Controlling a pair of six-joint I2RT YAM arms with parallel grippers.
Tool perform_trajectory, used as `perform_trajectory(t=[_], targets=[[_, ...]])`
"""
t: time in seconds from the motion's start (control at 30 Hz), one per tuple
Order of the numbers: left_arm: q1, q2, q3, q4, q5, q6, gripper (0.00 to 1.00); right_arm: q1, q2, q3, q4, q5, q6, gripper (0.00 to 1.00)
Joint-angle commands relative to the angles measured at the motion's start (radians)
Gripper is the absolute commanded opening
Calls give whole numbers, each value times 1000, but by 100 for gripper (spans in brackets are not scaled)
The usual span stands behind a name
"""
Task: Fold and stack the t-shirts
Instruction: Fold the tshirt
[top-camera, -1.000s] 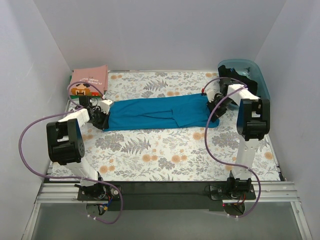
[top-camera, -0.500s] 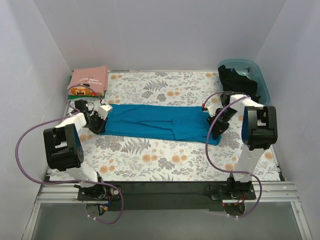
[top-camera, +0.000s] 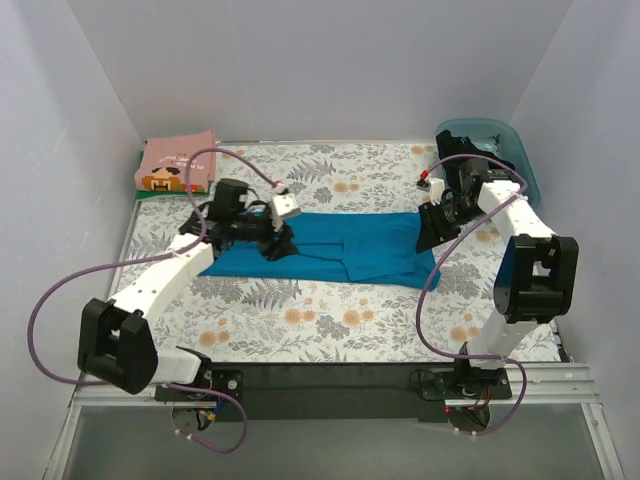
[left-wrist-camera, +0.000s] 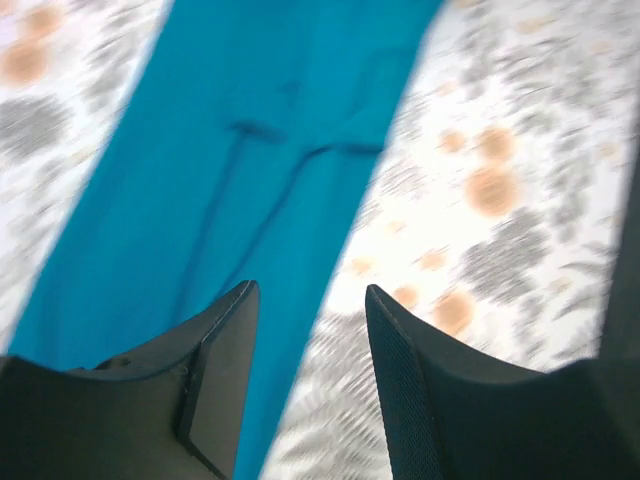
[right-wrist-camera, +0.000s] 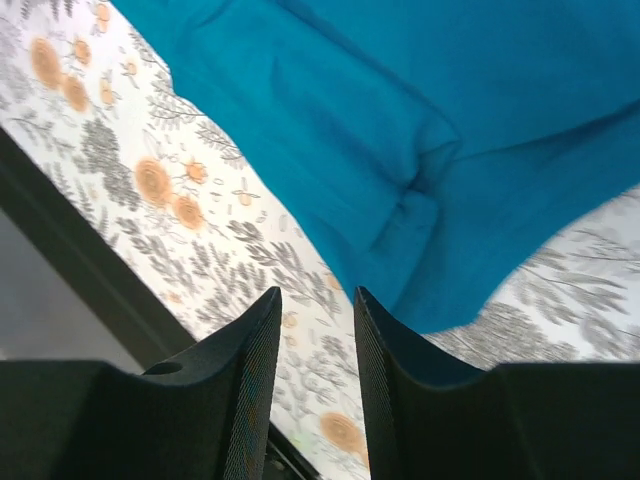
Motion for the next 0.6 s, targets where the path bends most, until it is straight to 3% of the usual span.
perform_trajectory(t=[0.0, 0.13, 0.33, 0.57], targets=[[-202, 76, -39, 196, 28, -316, 46, 1, 44, -70, 27, -123, 109, 41], [-351, 173, -74, 364, 6, -567, 46, 1, 54, -112, 107, -105, 175, 44], [-387, 323, -103, 500, 45, -922, 46, 1, 74, -149, 160, -32, 221, 49], [-388, 432, -92, 561, 51, -1029, 48, 3, 128, -178, 190, -37, 236, 47]])
